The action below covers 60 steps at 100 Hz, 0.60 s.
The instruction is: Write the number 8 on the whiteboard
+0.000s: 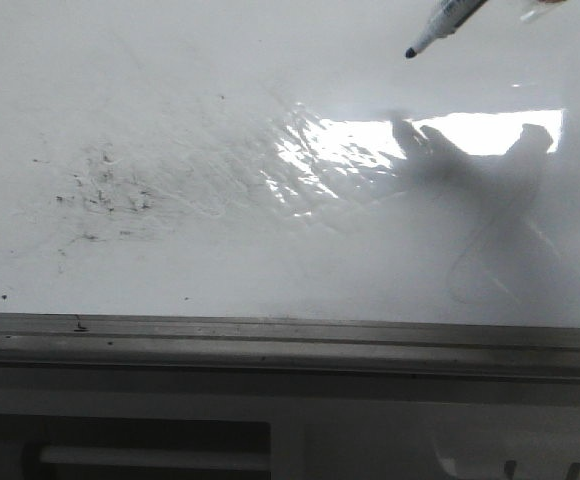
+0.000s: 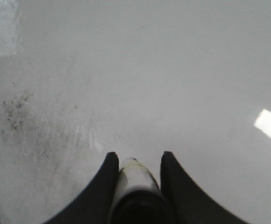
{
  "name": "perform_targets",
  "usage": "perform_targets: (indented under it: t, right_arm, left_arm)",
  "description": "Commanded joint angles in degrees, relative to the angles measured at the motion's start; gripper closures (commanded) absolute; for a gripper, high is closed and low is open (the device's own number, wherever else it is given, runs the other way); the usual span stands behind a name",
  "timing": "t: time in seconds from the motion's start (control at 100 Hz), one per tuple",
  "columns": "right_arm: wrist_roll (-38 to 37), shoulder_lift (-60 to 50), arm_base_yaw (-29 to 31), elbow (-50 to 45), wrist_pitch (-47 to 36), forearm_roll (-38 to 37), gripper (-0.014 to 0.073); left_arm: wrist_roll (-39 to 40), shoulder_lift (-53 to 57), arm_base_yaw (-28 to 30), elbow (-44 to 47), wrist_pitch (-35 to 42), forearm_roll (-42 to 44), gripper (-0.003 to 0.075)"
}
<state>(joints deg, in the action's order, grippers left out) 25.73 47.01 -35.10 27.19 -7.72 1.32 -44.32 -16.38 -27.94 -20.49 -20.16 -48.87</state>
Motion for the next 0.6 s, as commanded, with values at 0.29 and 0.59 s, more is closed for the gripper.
perform_targets:
  t: [0.29,0.59]
  right_arm:
    - [0.34,3.84,2.62,1.43,-6.70,1.02,0.0636]
    - [0.34,7.13,2.49,1.43,-3.95,2.79,0.0636]
  left_arm:
    - [0.70,-0.31,0.21,-1.53,2.43,-1.65,0.0741]
    - [0.70,-0.31,0.21,-1.53,2.43,-1.65,0.0741]
